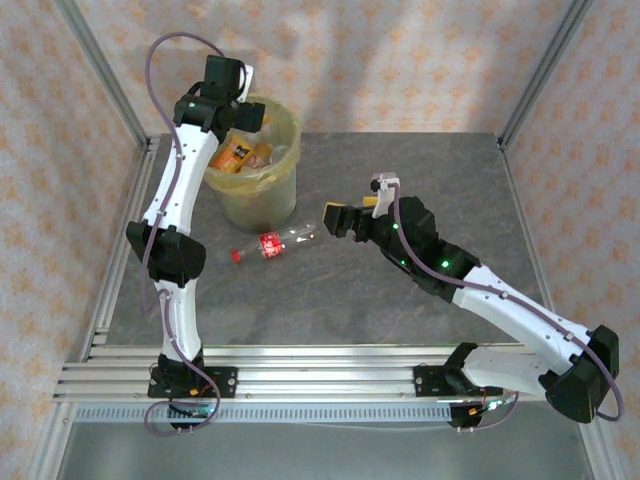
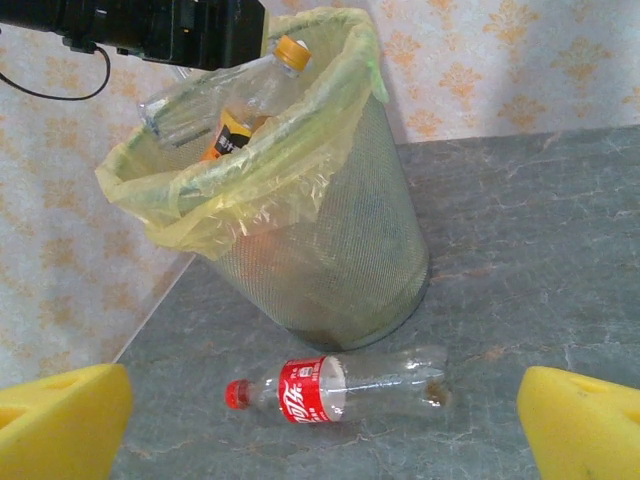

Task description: Put the plastic bottles in the bin

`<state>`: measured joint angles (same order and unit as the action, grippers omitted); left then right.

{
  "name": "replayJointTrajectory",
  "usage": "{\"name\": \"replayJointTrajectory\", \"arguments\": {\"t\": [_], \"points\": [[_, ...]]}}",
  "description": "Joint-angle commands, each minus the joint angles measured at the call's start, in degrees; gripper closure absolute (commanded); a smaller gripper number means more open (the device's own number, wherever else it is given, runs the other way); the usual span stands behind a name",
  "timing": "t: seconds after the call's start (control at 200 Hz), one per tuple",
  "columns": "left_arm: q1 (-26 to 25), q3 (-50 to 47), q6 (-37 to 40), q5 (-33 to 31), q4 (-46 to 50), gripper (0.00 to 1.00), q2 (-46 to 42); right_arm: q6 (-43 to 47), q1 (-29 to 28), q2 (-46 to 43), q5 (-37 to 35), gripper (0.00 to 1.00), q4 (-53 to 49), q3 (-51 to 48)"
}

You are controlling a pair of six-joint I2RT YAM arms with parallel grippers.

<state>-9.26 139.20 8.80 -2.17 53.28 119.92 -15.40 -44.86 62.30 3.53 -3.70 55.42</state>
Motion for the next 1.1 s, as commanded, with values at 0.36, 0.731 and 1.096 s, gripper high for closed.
{"name": "replayJointTrajectory", "arguments": {"t": [0.36,0.731,1.096], "points": [[0.2,-11.4,-13.6,-3.6,-4.3,0.02,-21.1,-1.1,-0.2,2.9,-8.0,0.01,-6.9,3.6],[0.2,-49.3,-31.5,-2.2,-19.8,0.00,-49.5,16.1,-0.1,18.4,5.3,0.01,-13.7,12.7],[0.2,-67.8,-37.9,-10.3,-19.6,0.00,-66.8,36.6,1.6,34.3,17.6,0.01,-16.1,19.8]]}}
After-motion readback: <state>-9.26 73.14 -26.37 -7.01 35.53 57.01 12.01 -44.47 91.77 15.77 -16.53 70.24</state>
